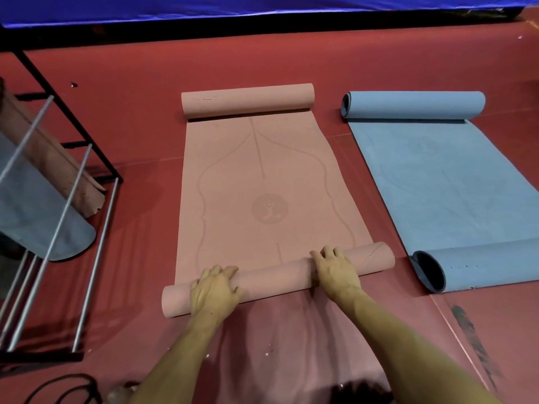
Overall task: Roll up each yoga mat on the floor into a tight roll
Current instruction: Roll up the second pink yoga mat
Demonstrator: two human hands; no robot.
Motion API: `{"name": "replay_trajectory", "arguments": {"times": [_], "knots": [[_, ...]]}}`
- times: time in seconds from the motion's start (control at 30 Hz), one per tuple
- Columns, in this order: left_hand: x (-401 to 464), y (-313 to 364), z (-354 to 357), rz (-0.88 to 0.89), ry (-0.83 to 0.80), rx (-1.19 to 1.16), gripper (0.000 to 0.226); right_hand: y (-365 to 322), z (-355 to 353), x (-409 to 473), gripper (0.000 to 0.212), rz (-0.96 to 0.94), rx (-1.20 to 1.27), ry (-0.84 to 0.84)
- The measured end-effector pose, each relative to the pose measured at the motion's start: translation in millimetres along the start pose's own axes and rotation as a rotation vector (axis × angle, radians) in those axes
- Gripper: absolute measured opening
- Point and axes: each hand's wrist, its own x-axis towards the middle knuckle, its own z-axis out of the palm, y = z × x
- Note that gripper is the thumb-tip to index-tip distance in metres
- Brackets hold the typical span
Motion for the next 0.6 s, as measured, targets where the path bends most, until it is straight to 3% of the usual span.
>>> {"name": "replay_trajectory", "arguments": {"times": [0.13, 0.27, 0.43, 0.53, 0.6], "knots": [[1, -1, 0, -0.002, -0.005, -0.032, 0.051, -4, 3, 0, 0.033, 0.013, -0.022, -0.004], [-5, 7, 1, -0.052, -0.055, 0.006, 0.075, -5, 11, 2, 0.034, 0.043, 0.021, 0.016], [-13, 27, -1, -0.138, -0.017, 0.088, 0.086, 4, 6, 9, 0.067, -0.030, -0.058, -0.095], [-13, 19, 3, -0.134, 0.001, 0.120, 0.090, 3, 2, 12, 0.041, -0.036, -0.090, -0.054], [-11, 11, 11, -0.074, 0.017, 0.200, 0.093, 2, -1, 13, 0.040, -0.039, -0.096, -0.032]]}}
